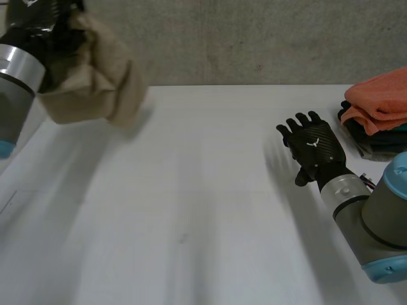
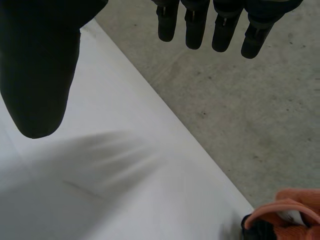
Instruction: Fold the laundry.
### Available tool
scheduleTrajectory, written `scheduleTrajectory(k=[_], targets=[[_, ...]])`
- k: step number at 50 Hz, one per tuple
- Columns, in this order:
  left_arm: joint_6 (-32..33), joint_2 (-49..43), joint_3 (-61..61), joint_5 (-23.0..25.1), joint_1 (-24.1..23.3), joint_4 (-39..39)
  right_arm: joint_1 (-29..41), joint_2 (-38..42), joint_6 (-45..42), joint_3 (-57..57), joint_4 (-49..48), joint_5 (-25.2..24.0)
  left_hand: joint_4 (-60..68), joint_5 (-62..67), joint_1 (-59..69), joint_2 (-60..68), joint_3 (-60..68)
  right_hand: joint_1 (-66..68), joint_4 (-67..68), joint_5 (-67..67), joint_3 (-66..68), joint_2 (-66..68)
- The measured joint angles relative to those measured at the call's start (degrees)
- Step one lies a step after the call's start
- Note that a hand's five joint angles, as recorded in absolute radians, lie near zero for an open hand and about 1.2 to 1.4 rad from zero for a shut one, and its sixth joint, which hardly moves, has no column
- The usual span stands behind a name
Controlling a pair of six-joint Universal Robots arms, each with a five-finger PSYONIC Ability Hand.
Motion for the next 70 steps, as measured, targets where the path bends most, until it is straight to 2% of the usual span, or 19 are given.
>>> scheduleTrajectory(k=[5, 10, 11, 12, 14, 15, 17, 21, 28, 35, 43, 47, 51, 52, 53, 56, 60, 63, 70], targets=[[-3.37, 5.17, -8.12, 0.33, -8.3, -0.3, -0.42, -0.98, 1.24, 0.3, 0.0, 0.57, 0.22, 0.0, 0.02, 0.07, 0.07, 0.0, 0.0, 0.0, 0.0, 0.0], [-1.84, 0.67, -14.62, 0.06, -15.55, -1.45, -0.71, -1.02, 1.9, 0.44, -0.13, 0.58, 0.07, 0.0, 0.49, 0.02, 0.06, 0.0, 0.0, 0.0, 0.0, 0.0], [-1.01, -0.95, -15.5, 0.01, -16.5, -1.78, -0.79, -0.92, 1.94, 0.43, -0.23, 0.58, -5.7, -4.25, -4.17, -6.46, -6.18, 0.0, 0.0, 0.0, 0.0, 0.0], [0.17, -2.89, -16.34, -0.05, -17.29, -2.32, -0.87, -0.76, 1.95, 0.42, -0.32, 0.57, -17.95, -15.25, -16.53, -18.81, -18.19, 0.0, 0.0, 0.0, 0.0, 0.0], [2.13, -5.16, -17.01, -0.23, -17.65, -3.26, -0.94, -0.55, 1.93, 0.36, -0.41, 0.58, -26.18, -23.28, -25.62, -27.0, -25.09, 0.0, 0.0, 0.0, 0.0, 0.0], [3.94, -6.63, -17.35, -0.44, -17.46, -4.3, -0.98, -0.42, 1.91, 0.32, -0.44, 0.59, -43.74, -40.72, -43.9, -44.08, -42.23, 0.0, 0.0, 0.0, 0.0, 0.0], [6.41, -8.03, -17.65, -0.78, -16.87, -5.9, -1.01, -0.3, 1.88, 0.28, -0.46, 0.63, -53.4, -50.09, -50.3, -52.95, -52.18, 0.0, 0.0, 0.0, 0.0, 0.0], [11.58, -8.01, -18.54, -1.47, -14.52, -10.87, -1.0, -0.34, 1.86, 0.24, -0.47, 0.77, -57.47, -52.04, -51.53, -56.64, -55.82, 0.0, 0.0, 0.0, 0.0, 0.0], [14.01, 1.95, -24.16, -1.82, -11.44, -17.1, -1.04, -2.03, 2.62, 0.36, -0.18, 1.95, -57.47, -52.07, -51.53, -56.65, -55.82, 0.0, 0.0, 0.0, 0.0, 0.0], [14.07, 11.77, -35.33, -1.66, -10.53, -17.63, -1.31, -4.56, 5.35, 0.29, 1.5, 2.63, -57.47, -52.07, -51.53, -56.65, -55.82, 0.0, 0.0, 0.0, 0.0, 0.0], [16.77, 7.67, -40.05, -1.99, -8.92, -12.63, -1.29, -5.41, 7.31, 0.15, 3.2, 2.24, -57.47, -52.07, -51.53, -56.65, -55.82, 0.0, 0.0, 0.0, 0.0, 0.0], [18.44, 0.84, -37.44, -2.14, -8.24, -8.83, -1.0, -5.62, 7.31, 0.15, 3.62, 2.34, -56.33, -51.47, -50.16, -55.69, -54.93, 0.0, 0.0, 0.0, 0.0, 0.0], [19.56, -3.68, -34.37, -2.32, -8.05, -7.34, -0.92, -6.22, 7.17, 0.14, 4.02, 2.44, -44.96, -41.02, -39.28, -44.71, -44.09, 0.0, 0.0, 0.0, 0.0, 0.0], [20.36, -5.63, -32.03, -2.61, -7.98, -6.92, -0.98, -6.93, 7.15, 0.07, 4.28, 2.48, -26.65, -23.32, -21.54, -26.46, -26.0, 0.0, 0.0, 0.0, 0.0, 0.0], [20.81, -6.34, -30.44, -2.91, -7.93, -6.62, -1.06, -7.37, 7.15, 0.04, 4.44, 2.49, -15.48, -12.77, -12.2, -15.14, -14.87, 0.0, 0.0, 0.0, 0.0, 0.0], [21.84, -6.6, -24.4, -4.41, -7.81, -5.23, -1.47, -9.25, 7.18, -0.12, 4.86, 2.54, -2.31, -1.4, -0.87, -1.76, -1.5, 0.0, 0.0, 0.0, 0.0, 0.0], [21.38, -4.03, -15.94, -6.93, -7.89, -2.11, -2.03, -11.53, 7.36, -0.2, 5.2, 2.54, -0.29, -0.42, -0.48, -0.16, 0.15, 0.0, 0.0, 0.0, 0.0, 0.0], [18.16, -0.86, -6.48, -8.63, -8.92, 1.75, -2.42, -13.2, 7.78, -0.11, 5.34, 2.55, -0.27, -0.13, 1.3, -0.11, 0.2, 0.0, 0.0, 0.0, 0.0, 0.0], [9.89, -0.11, 3.97, -6.27, -14.4, 1.87, -3.32, -14.12, 8.95, -0.08, 5.41, 2.63, -0.26, 1.57, 1.36, -0.09, 0.33, 0.0, 0.0, 0.0, 0.0, 0.0]])
